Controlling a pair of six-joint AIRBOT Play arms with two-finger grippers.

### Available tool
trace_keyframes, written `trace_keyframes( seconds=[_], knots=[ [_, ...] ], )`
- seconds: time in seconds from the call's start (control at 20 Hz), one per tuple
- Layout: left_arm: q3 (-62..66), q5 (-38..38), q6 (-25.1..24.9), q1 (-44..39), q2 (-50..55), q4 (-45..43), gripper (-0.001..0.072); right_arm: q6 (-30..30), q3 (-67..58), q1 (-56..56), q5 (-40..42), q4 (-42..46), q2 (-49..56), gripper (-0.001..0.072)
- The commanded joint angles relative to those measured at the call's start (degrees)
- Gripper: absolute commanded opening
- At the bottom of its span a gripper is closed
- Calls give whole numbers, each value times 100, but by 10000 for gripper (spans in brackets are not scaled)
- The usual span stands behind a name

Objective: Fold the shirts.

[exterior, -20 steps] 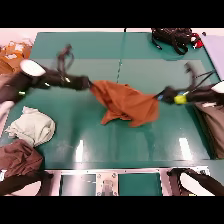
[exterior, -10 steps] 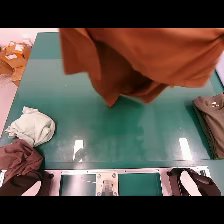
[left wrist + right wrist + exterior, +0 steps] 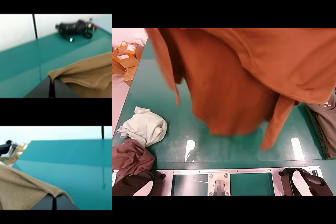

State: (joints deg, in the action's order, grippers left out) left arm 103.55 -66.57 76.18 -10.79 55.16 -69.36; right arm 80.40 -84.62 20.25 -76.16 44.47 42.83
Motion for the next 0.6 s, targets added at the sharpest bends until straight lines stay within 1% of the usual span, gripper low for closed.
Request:
trace_keyframes(
  seconds=[0.0, 0.1, 0.2, 0.3, 0.4, 0.55],
  knots=[
    [-758, -116, 31, 7, 649, -107, 25, -219, 1191, -55, 278, 31, 551, 12],
    [-1429, 39, 28, -9, 1231, 35, 24, -450, 1993, -232, 699, 26, 1161, 11],
    [-2017, 402, 28, -11, 1928, 315, 24, -822, 2562, -562, 1294, -20, 2052, 12],
    [-2356, 741, 31, -11, 2671, 634, 25, -1067, 2597, -894, 1604, -44, 3056, 12],
    [-2371, 765, 31, -11, 3351, 942, 25, -1067, 2404, -1088, 1659, -55, 3917, 12],
    [-2371, 822, 28, -9, 3886, 1132, 25, -1058, 2258, -1158, 1659, -57, 4704, 12]
  ],
)
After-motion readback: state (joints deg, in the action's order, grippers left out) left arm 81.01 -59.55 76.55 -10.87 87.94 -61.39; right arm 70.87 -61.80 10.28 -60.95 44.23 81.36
